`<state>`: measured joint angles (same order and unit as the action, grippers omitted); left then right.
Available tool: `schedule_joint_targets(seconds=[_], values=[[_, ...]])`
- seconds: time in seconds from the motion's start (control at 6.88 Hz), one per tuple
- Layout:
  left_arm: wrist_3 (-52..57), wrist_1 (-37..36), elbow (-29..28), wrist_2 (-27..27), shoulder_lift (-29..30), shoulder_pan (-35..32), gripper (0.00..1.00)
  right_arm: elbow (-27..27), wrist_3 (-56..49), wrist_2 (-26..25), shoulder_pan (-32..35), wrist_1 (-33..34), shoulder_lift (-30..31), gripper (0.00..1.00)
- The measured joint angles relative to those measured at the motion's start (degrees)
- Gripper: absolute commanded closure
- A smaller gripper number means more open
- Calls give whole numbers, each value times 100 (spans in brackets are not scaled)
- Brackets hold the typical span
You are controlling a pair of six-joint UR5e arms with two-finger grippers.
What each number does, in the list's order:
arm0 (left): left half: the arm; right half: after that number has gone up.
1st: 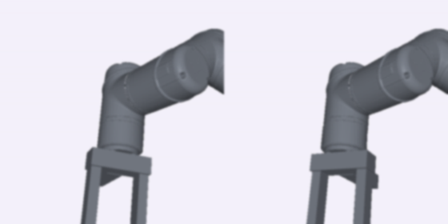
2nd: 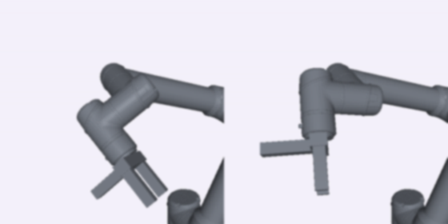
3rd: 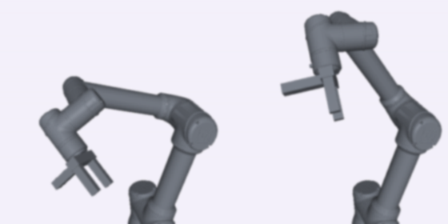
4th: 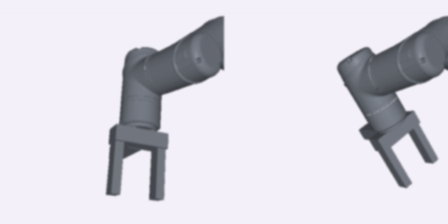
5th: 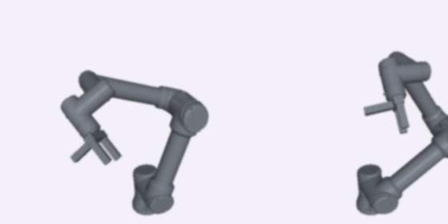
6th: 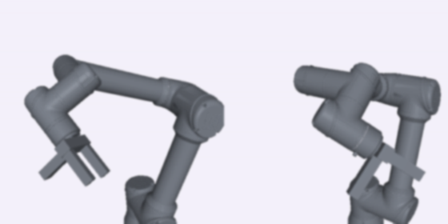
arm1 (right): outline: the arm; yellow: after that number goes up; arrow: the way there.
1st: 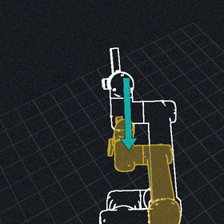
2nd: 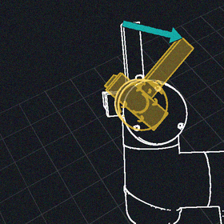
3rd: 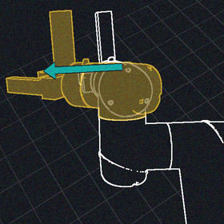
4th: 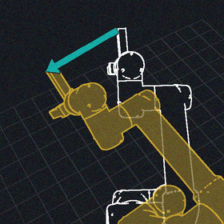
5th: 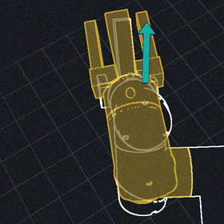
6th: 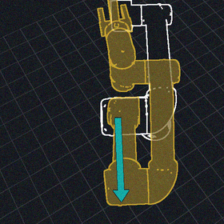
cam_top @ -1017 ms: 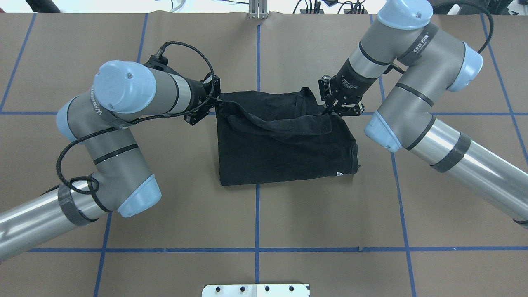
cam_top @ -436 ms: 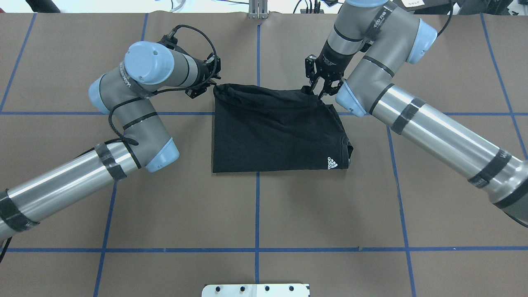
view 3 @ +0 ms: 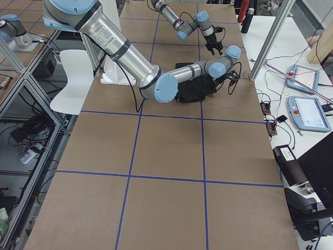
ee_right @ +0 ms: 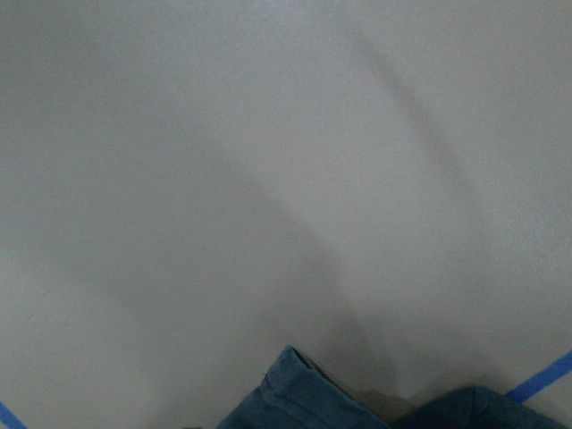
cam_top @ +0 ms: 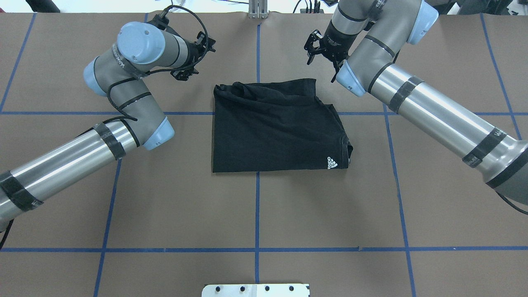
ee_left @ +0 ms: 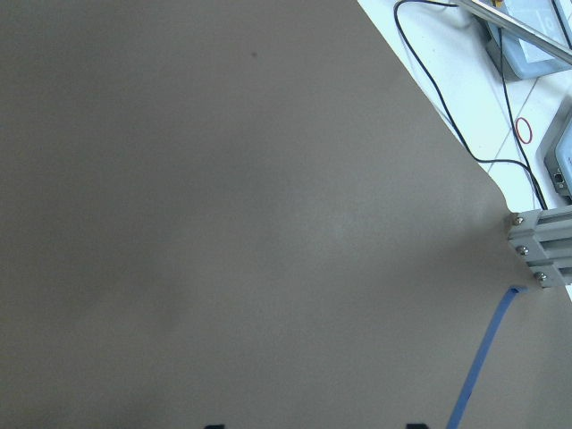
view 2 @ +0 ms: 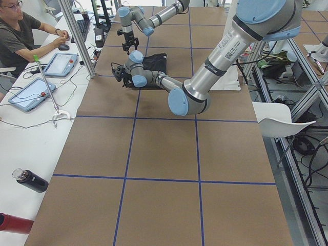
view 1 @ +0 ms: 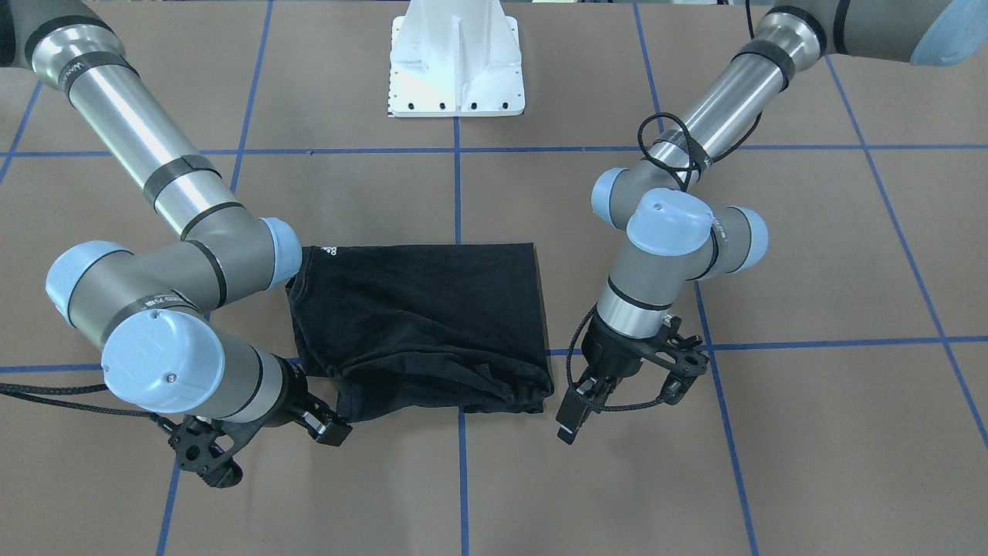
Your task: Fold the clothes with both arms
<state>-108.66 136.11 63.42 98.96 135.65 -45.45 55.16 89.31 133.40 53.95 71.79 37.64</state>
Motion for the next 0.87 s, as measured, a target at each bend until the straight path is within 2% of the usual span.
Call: schedule_joint_targets(seconds=[0.15,0.29,0.58,0.87], values=[[284,10,125,180,-86,-101,0,195,-109,13,93,-1,133,0],[749,-8,526,509,-385,-216,0,617,-368,17,211,13,468,0],[2335,-84,1932,943,-1566,-415,0,1619,-1596,27,645,28,1447,0],[4563,-107,2896,1353,-2799,-770,0,2249,-3364,57,1270,45,2370,0]])
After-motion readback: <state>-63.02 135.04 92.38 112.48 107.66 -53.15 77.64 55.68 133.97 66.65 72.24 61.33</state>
